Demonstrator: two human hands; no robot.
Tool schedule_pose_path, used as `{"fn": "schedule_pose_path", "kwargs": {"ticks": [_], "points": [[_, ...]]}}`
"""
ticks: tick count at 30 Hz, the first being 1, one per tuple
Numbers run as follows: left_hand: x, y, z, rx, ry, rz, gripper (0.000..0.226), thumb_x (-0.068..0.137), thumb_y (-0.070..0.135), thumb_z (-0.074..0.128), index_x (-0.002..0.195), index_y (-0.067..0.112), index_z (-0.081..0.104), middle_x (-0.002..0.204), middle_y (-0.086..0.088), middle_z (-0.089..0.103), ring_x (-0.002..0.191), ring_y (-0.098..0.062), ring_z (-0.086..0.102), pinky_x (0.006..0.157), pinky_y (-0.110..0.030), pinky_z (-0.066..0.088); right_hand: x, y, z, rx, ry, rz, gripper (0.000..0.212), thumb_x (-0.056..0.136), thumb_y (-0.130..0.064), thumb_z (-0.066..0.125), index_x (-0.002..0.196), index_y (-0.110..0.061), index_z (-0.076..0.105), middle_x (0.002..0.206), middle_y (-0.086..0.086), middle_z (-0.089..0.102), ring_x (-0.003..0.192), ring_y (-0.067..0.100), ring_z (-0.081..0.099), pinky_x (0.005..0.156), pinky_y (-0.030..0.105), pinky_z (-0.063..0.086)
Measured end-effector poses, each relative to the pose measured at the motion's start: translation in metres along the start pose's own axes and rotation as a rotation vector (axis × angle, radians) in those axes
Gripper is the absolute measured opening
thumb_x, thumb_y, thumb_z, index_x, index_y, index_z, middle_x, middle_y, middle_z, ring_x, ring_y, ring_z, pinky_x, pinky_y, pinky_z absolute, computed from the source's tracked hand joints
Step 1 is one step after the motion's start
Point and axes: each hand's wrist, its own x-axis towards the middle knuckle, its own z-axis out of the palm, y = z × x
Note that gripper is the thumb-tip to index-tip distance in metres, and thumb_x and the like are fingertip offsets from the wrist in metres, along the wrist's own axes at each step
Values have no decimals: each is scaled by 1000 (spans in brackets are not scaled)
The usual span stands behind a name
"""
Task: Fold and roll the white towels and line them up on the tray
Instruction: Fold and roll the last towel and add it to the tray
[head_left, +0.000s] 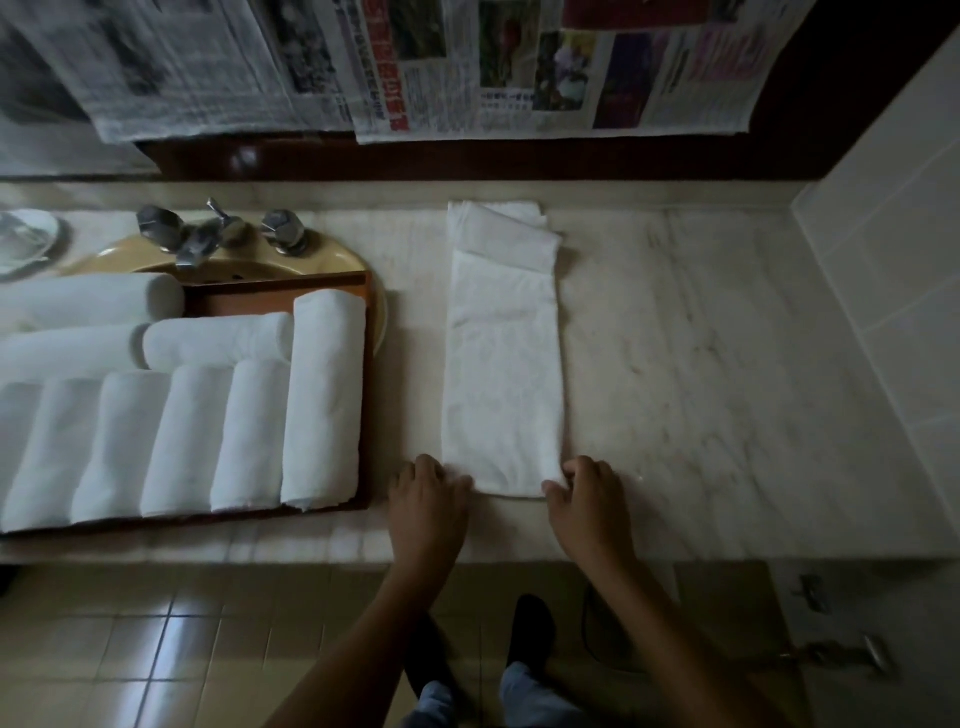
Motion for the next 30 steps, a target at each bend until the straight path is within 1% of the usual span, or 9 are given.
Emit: {"fn": "schedule_pose_path", "kwargs": {"ticks": [4, 8, 15, 17, 19, 22, 24, 27, 30], "points": [[-3, 1, -4, 12, 5, 76, 13, 100, 30, 60, 100, 19, 56, 101, 4, 54, 91, -21, 52, 80, -39, 50, 3, 2, -10, 198, -48, 40, 23, 93, -33, 72, 107, -19, 61, 100, -1, 65, 97, 22, 63, 80, 31, 48], [-5, -3, -8, -36, 15, 26, 19, 99, 22, 63, 84, 20, 51, 84, 3, 54, 73, -15, 53, 59, -30, 41, -2, 11, -18, 319, -74, 57, 25, 91, -30, 76, 104, -26, 56, 87, -14, 60, 86, 16, 62, 74, 26, 42], [-14, -8, -18, -77, -64, -14, 15, 100, 29, 65, 93, 19, 57, 76, 7, 59, 65, -6, 54, 51, -20, 34, -16, 27, -12, 258, -76, 19, 29, 93, -31, 74, 114, -23, 56, 102, -1, 67, 92, 17, 64, 77, 33, 52], [-15, -10, -20, -51, -30, 27, 18, 99, 33, 65, 108, 21, 55, 90, 5, 62, 75, -10, 58, 59, -24, 44, -21, 30, -7, 114, 28, -77, 34, 94, -30, 72, 121, -19, 55, 112, 4, 64, 102, 23, 61, 83, 41, 55], [-16, -14, -13, 77, 41, 193, 33, 98, 37, 64, 126, 21, 55, 118, 0, 61, 101, -18, 59, 82, -31, 50, -28, 29, 1, -15, 117, -221, 43, 97, -30, 67, 135, -16, 54, 130, 10, 58, 117, 30, 56, 92, 45, 53], [-28, -17, 9, 274, 46, 590, 49, 102, 38, 51, 148, 20, 50, 153, -7, 51, 139, -28, 49, 107, -45, 44, -37, 27, 18, -225, 119, -487, 55, 100, -37, 48, 152, -19, 46, 159, 11, 42, 145, 33, 40, 113, 53, 36], [-35, -28, 21, 366, -7, 766, 55, 105, 41, 38, 155, 20, 44, 164, -7, 39, 150, -30, 37, 116, -55, 36, -40, 33, 25, -360, 49, -588, 62, 97, -45, 41, 154, -21, 44, 165, 6, 33, 151, 31, 34, 115, 58, 23], [-36, -57, 15, 460, -31, 707, 60, 108, 45, 24, 163, 21, 30, 171, -1, 20, 157, -26, 21, 120, -56, 19, -41, 52, 25, -455, -29, -542, 72, 96, -54, 38, 160, -20, 33, 170, -1, 19, 156, 25, 21, 116, 61, 15], [-33, -65, 3, 459, -55, 634, 65, 106, 44, 31, 165, 19, 20, 173, -1, 9, 159, -27, 9, 125, -53, 8, -37, 59, 18, -432, -20, -470, 72, 99, -54, 38, 162, -21, 25, 171, 1, 13, 158, 26, 13, 120, 59, 8]]}}
